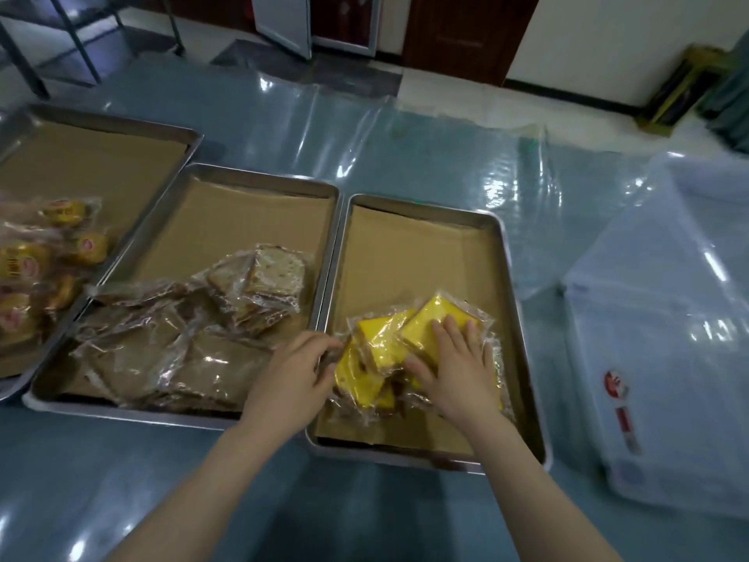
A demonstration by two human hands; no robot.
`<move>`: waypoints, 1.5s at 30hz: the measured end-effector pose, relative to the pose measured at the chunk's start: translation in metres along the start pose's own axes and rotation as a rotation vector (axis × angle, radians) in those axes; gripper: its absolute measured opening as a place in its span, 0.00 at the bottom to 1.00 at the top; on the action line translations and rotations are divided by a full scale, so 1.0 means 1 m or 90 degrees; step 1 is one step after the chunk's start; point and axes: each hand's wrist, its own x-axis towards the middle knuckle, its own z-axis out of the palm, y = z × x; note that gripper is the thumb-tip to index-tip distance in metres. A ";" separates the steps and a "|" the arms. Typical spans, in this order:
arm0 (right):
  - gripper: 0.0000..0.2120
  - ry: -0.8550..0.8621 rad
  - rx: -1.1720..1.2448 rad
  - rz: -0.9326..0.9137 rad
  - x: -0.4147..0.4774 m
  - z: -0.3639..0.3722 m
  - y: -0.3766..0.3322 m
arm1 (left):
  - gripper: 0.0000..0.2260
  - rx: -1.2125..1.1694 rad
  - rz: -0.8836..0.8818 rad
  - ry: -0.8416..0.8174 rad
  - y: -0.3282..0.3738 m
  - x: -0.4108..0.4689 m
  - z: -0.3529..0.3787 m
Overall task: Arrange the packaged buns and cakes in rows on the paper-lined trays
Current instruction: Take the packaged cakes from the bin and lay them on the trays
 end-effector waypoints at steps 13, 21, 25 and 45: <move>0.15 0.195 0.298 -0.097 0.119 -0.025 0.057 | 0.22 0.258 0.011 -0.201 0.014 0.101 0.081; 0.22 -0.009 0.086 -0.053 0.176 -0.014 0.089 | 0.22 0.379 -0.067 -0.066 0.003 0.166 0.086; 0.16 0.105 0.201 0.016 0.178 -0.008 0.076 | 0.22 0.274 -0.053 0.005 0.013 0.187 0.103; 0.26 0.045 -0.034 -0.082 0.255 0.011 0.083 | 0.30 0.402 -0.075 0.048 -0.012 0.305 0.160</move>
